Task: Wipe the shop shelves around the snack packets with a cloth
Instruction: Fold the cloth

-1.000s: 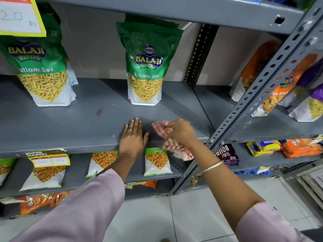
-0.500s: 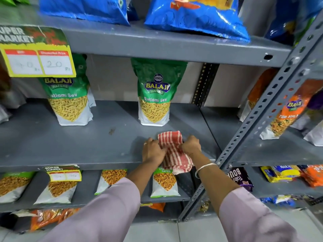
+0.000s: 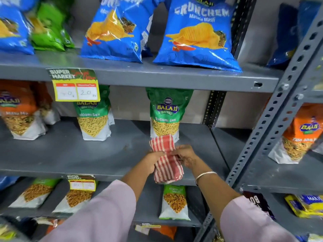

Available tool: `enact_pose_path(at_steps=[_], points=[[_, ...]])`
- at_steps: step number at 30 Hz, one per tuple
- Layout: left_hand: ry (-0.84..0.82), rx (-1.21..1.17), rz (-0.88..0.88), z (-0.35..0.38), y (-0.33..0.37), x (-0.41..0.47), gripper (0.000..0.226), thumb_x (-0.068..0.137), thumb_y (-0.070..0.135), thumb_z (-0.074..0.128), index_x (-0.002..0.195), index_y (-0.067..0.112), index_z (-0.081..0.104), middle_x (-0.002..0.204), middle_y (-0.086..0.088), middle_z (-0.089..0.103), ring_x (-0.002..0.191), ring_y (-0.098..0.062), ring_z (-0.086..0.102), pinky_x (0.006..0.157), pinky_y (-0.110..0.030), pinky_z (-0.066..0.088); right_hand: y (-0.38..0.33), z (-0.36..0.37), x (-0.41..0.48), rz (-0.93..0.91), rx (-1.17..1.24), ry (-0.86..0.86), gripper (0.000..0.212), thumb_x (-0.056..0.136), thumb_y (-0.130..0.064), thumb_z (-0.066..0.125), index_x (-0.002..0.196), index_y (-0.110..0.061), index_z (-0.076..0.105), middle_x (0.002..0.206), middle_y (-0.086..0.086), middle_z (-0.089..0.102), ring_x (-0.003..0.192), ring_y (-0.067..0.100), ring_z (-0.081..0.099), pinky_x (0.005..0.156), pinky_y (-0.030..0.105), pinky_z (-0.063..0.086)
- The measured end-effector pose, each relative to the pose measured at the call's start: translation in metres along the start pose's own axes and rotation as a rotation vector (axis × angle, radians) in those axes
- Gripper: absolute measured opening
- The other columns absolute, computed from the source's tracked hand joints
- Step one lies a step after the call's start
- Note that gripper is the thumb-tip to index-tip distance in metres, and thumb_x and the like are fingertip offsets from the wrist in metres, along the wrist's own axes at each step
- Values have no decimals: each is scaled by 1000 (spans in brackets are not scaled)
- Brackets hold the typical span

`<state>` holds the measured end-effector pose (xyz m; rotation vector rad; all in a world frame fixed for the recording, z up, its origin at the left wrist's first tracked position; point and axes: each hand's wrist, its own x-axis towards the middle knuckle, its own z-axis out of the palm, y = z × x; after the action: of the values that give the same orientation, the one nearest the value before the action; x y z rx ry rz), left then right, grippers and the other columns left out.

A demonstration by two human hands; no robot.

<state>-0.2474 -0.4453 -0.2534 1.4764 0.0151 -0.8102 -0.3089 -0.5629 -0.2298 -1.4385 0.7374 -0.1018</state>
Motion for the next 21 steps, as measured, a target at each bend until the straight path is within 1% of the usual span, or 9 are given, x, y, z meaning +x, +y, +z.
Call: enact_pose_path(at_steps=[2, 4, 9, 12, 14, 16, 18, 19, 21], points=[[-12, -8, 48, -15, 15, -9, 4, 88, 1, 58, 87, 5, 57, 68, -6, 67, 52, -15, 64, 50, -23, 52, -16, 12, -11, -60, -1, -47, 26, 75, 20, 64, 65, -3, 56, 58, 8, 64, 44, 16, 61, 42, 21, 52], [-19, -7, 118, -30, 30, -15, 17, 86, 1, 60, 103, 4, 55, 83, -9, 63, 69, -20, 62, 63, -30, 52, -33, 25, -23, -118, -21, -71, 27, 75, 19, 65, 66, -5, 55, 66, 7, 62, 56, 18, 60, 47, 24, 52], [-80, 37, 250, -78, 64, -45, 10, 83, 2, 64, 90, 7, 60, 88, -10, 65, 75, -20, 63, 63, -29, 52, -66, 62, -51, -207, -139, -115, 26, 76, 11, 69, 70, -9, 54, 77, 7, 63, 68, 19, 61, 68, 32, 53], [-133, 163, 320, -127, 78, -74, 34, 79, 9, 70, 110, 2, 59, 107, -16, 67, 92, -26, 65, 76, -36, 53, -83, 98, -80, -236, -310, -158, 25, 77, 8, 70, 72, -10, 54, 77, 4, 63, 67, 15, 62, 57, 25, 57], [-170, 206, 360, -165, 89, -100, 44, 76, 11, 72, 116, 0, 56, 111, -17, 66, 99, -29, 64, 87, -42, 51, -96, 128, -107, -248, -376, -186, 22, 79, 8, 68, 75, -9, 56, 77, 3, 63, 66, 13, 61, 46, 18, 56], [-239, 215, 394, -202, 100, -128, 47, 73, 13, 72, 115, 1, 56, 109, -14, 67, 98, -26, 65, 87, -39, 52, -110, 161, -133, -273, -436, -245, 15, 81, 6, 67, 87, -6, 61, 80, 3, 65, 68, 13, 63, 47, 16, 56], [-312, 200, 415, -240, 111, -158, 34, 75, 11, 68, 108, 7, 61, 101, -7, 71, 90, -19, 67, 78, -30, 55, -123, 193, -156, -307, -487, -303, 22, 82, 5, 66, 103, -3, 64, 84, 2, 66, 71, 13, 64, 52, 16, 56], [-344, 196, 421, -259, 117, -171, 29, 77, 10, 66, 106, 9, 63, 98, -5, 72, 88, -18, 68, 75, -28, 56, -129, 208, -166, -314, -512, -339, 22, 83, 5, 65, 103, -5, 64, 84, 2, 66, 73, 12, 63, 53, 15, 56], [-405, 194, 420, -293, 132, -197, 36, 73, 15, 72, 107, 8, 64, 103, -9, 72, 94, -22, 68, 78, -31, 57, -147, 235, -185, -319, -551, -436, 18, 84, 5, 64, 92, -11, 65, 86, 0, 66, 76, 11, 64, 60, 16, 57]])
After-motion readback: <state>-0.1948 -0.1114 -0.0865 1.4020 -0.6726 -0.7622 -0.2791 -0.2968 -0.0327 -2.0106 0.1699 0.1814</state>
